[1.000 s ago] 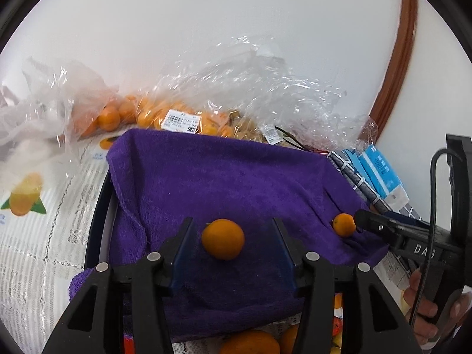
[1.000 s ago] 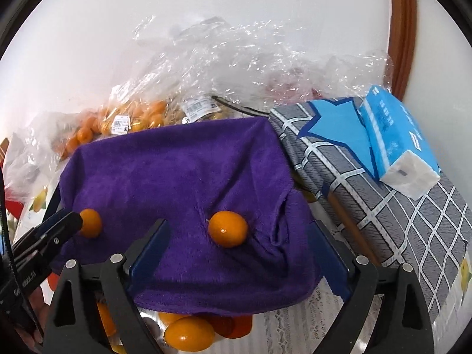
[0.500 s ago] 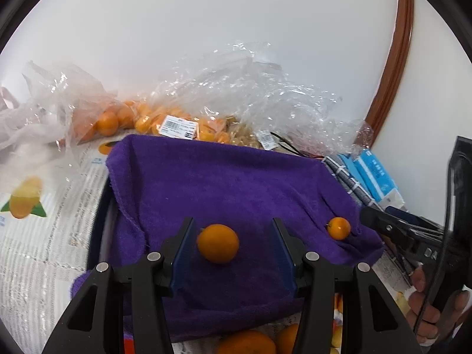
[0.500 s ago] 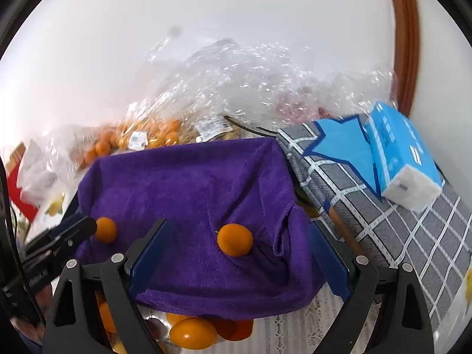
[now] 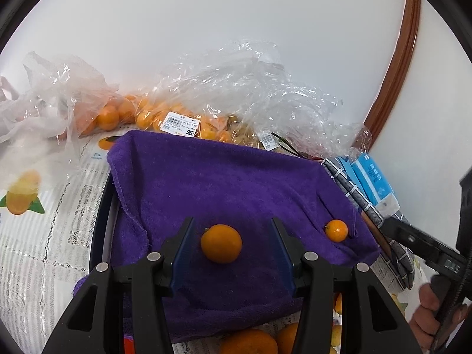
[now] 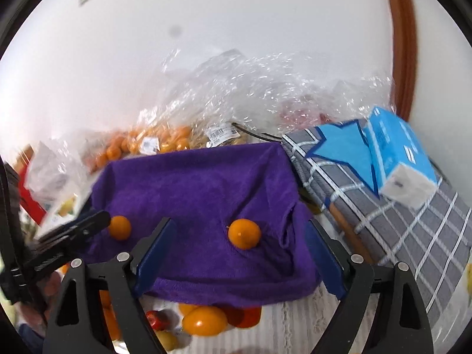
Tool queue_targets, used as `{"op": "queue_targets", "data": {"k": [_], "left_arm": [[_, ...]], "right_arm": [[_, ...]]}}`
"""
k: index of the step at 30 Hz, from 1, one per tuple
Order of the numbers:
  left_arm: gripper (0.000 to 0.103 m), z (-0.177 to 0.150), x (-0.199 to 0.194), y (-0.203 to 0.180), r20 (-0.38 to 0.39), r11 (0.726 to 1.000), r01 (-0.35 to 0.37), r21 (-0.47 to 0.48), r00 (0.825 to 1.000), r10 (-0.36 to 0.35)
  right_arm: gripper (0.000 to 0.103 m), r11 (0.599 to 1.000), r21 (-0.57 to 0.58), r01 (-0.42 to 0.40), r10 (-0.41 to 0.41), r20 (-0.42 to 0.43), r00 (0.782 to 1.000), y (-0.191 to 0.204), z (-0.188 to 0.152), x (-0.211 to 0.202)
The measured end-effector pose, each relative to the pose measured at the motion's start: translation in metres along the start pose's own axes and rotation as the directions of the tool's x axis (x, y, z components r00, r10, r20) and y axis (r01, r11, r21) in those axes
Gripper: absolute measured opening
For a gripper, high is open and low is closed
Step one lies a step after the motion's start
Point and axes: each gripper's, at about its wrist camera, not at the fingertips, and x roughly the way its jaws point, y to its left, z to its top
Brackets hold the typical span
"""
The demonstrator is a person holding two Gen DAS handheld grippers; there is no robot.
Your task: Organize fruits
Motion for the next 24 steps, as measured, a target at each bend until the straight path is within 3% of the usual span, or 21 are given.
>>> {"op": "queue_targets", "data": {"k": [5, 13, 15, 16, 20, 24], "left_arm": [[0.051, 0.000, -0.002, 0.003, -0.006, 0.999, 0.044, -0.028, 0.999, -0.044], [0.054, 0.000, -0.001, -0.002, -0.005, 0.999, 0.041, -0.012, 0.999, -0.041], [0.054, -0.001, -0.001, -0.004, -0.006, 0.999, 0.041, -0.005, 0.999, -0.041], [0.054, -0.001, -0.001, -0.004, -0.005, 0.999, 0.042, -0.004, 0.999, -0.042], [0.054, -0.002, -0.001, -0.005, -0.007, 0.999, 0.037, 0.001, 0.999, -0.037], [0.054, -0.006, -0.006, -0.003, -0.020, 1.000, 0.019, -0.001, 1.000, -0.019]], "right_arm": [[0.077, 0.999, -0.021, 0.029, -0.029, -0.039, 0.999, -0.014, -0.027, -0.020], [0.073, 0.997, -0.070, -0.020, 0.008, -0.176, 0.984, -0.009, -0.092, -0.020], [0.064, 0.996, -0.090, -0.014, -0.004, -0.202, 0.979, -0.003, -0.097, -0.013], [0.056, 0.994, -0.108, 0.008, -0.029, -0.193, 0.981, -0.001, -0.097, -0.013], [0.044, 0.991, -0.127, 0.038, -0.060, -0.172, 0.983, 0.003, -0.099, -0.014], [0.042, 0.988, -0.142, 0.060, -0.083, -0.166, 0.983, 0.004, -0.100, -0.015]]}}
